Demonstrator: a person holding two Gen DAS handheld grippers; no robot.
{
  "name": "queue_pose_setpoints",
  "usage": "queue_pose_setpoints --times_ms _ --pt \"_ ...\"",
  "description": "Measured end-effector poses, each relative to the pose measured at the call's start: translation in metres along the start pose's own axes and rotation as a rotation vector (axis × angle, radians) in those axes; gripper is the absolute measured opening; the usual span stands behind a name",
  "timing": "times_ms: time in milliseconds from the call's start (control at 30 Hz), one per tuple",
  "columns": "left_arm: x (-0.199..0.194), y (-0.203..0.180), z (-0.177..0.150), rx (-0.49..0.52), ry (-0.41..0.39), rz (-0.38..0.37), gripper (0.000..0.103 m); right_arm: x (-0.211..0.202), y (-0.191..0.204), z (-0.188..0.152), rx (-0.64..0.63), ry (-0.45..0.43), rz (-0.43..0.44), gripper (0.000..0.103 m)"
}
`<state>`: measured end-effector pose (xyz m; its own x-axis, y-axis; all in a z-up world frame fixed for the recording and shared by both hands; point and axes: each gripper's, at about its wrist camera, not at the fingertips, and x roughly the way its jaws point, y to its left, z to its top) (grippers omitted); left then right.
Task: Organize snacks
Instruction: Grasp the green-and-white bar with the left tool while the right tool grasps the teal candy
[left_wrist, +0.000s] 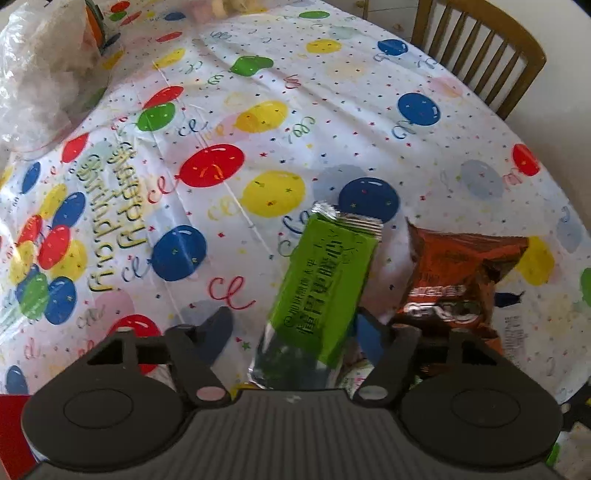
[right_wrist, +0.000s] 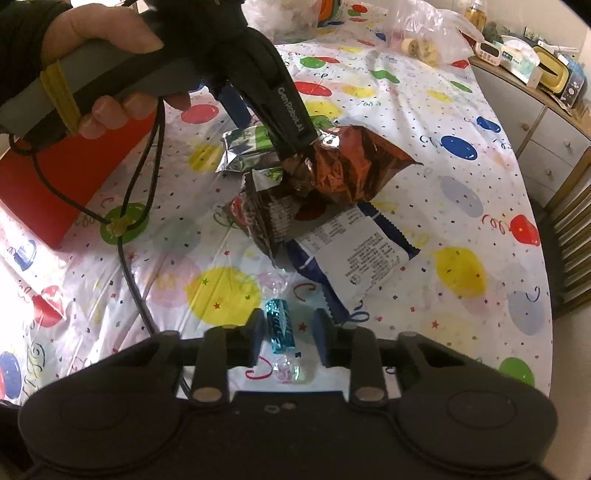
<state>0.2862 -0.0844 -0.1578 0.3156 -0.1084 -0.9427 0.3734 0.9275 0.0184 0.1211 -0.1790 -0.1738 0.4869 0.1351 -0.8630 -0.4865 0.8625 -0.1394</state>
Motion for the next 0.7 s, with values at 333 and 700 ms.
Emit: queue_pose_setpoints --times_ms 333,700 --pt "-0.015 0.01 -0.017 -0.116 -0.009 -0.013 0.043 -0.006 -0.008 -0.003 0.089 -0.01 0.009 0.01" --pt "-0.054 0.015 -0.055 -0.222 -0.048 -0.029 0.042 -0.047 -0.006 -0.006 0.161 -0.076 0.031 0.01"
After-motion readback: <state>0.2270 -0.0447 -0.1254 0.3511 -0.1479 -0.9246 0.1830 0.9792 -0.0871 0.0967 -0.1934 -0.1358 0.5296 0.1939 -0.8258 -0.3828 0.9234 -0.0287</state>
